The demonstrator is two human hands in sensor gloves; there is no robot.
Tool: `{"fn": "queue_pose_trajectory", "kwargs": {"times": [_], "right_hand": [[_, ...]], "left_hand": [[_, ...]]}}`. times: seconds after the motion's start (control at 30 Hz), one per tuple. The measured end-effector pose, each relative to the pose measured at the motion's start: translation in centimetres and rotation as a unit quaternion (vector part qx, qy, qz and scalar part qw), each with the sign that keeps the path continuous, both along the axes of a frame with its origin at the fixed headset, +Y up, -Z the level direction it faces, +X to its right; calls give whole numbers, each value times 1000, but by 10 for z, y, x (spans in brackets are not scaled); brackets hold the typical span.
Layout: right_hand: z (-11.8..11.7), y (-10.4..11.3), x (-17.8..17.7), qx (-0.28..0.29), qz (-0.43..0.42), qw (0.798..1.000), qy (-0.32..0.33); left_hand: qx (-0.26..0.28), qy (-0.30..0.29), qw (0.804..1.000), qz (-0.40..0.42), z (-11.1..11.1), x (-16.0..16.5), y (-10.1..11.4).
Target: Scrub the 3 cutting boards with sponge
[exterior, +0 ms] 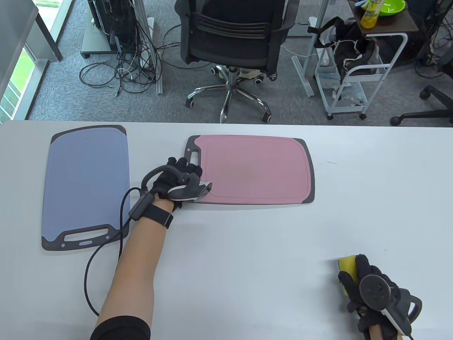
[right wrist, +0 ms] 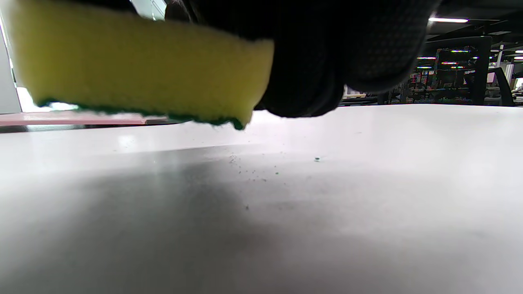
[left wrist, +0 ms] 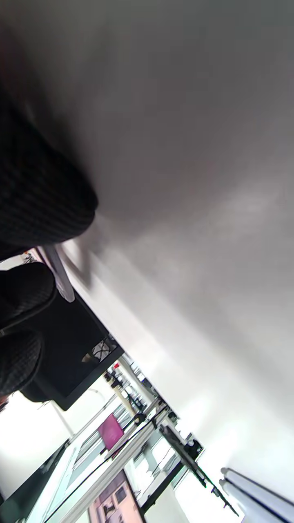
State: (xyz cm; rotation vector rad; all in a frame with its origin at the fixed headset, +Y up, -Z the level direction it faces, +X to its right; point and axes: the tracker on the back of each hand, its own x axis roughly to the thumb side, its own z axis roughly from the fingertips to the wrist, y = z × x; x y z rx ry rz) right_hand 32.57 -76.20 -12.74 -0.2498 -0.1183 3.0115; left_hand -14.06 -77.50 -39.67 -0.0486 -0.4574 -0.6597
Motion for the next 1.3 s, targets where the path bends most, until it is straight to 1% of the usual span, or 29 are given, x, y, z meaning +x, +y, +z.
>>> {"fn": "queue_pose_trajectory", "kwargs": {"times": [0.03,0.07,0.1,0.13,0.17,0.23,0.27,0.33,0.37,0.43,0.5,0.6,0.67,0.77,0.87,0.93,0.97,1.13,1.2,1.23,1.27,1.3], "right_hand": [[0,0,0,1,-2,1000,1],[0,-1,0,1,-3,1000,2],[0,0,0,1,-4,1000,3],[0,-1,0,1,-7,1000,5],[0,-1,1,3,-10,1000,5],[0,-2,0,0,-20,1000,10],[0,-2,0,-1,-21,1000,11],[-1,-1,-1,2,-18,1000,19],[-1,-1,-2,4,-20,1000,21],[0,-1,-3,5,-26,999,24],[1,-1,-4,6,-26,999,25],[2,-1,-4,5,-25,999,25],[2,-1,-4,2,-26,999,23],[2,-1,-4,-1,-26,999,22],[2,0,-5,-1,-26,999,22],[4,1,-5,3,-32,999,21],[5,2,-4,6,-36,999,21],[6,3,-2,9,-44,999,17],[6,2,-1,8,-50,999,15],[6,2,-1,7,-51,999,15],[6,2,0,4,-52,999,15],[5,2,0,2,-55,998,14]], "left_hand": [[6,2,1000,-4,1,-2,1],[28,4,1000,2,5,-7,5],[29,-2,999,24,8,-11,8],[21,5,999,39,11,-14,10],[7,25,998,54,18,-20,12],[1,58,996,73,34,-32,15],[-1,65,994,82,40,-37,16],[-7,93,989,116,56,-54,18],[4,118,984,133,67,-65,19],[-6,150,976,155,82,-84,18],[1,185,972,143,99,-107,17],[1,229,963,141,115,-133,18],[-8,266,950,161,130,-151,17],[-22,294,943,156,147,-167,8],[-17,305,933,191,158,-179,-1],[0,307,930,203,165,-182,-6],[-12,309,930,198,167,-185,-7],[26,349,917,191,178,-195,-3],[15,368,912,182,183,-206,-6],[3,365,910,197,183,-208,-5],[6,361,906,223,184,-212,-6],[2,363,903,231,183,-215,-6]]}}
